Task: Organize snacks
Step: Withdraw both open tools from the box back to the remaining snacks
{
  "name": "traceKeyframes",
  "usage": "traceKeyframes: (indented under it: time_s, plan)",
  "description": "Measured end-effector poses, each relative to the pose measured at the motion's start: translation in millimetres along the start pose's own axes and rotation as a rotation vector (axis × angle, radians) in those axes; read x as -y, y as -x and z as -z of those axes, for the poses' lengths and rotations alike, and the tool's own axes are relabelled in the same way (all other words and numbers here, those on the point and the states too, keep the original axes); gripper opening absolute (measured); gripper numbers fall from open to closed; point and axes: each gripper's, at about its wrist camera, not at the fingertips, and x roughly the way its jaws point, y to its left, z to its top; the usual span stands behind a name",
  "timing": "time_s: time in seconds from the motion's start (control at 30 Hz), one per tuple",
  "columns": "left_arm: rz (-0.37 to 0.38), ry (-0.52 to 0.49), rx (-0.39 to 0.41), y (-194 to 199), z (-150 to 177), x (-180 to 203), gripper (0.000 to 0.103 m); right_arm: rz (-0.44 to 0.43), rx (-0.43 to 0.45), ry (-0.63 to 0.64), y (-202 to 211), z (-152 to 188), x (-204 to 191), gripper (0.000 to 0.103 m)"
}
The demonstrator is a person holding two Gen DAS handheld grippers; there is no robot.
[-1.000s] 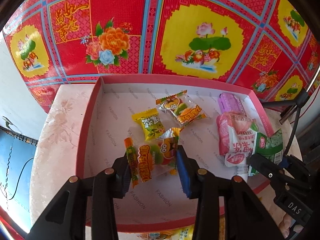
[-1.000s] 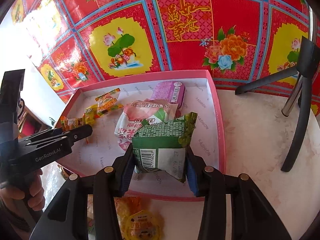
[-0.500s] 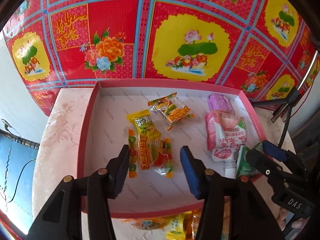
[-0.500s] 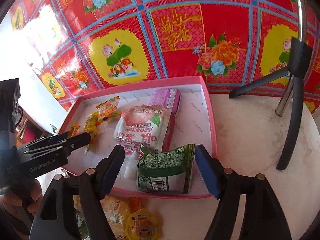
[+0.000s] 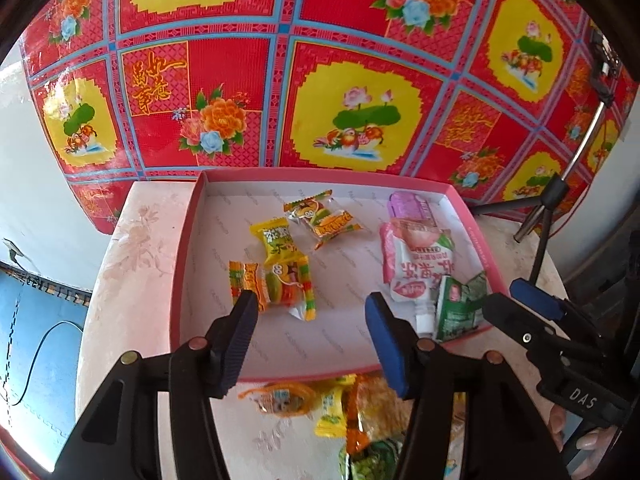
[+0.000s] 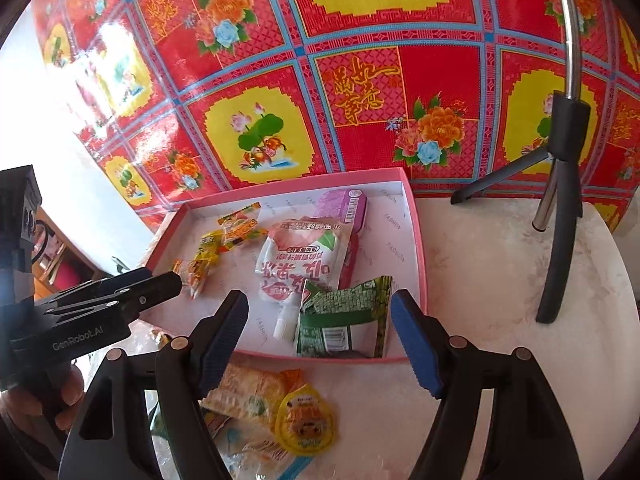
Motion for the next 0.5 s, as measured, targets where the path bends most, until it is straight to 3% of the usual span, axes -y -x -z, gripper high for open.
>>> traceKeyframes:
  time_s: [0.5]
  plan:
    - [-0.005, 0.017, -0.014, 20.7, 25.0, -4.7, 0.059, 0.003, -0.011, -0.007, 20.9, 19.8, 0.4, 0.076]
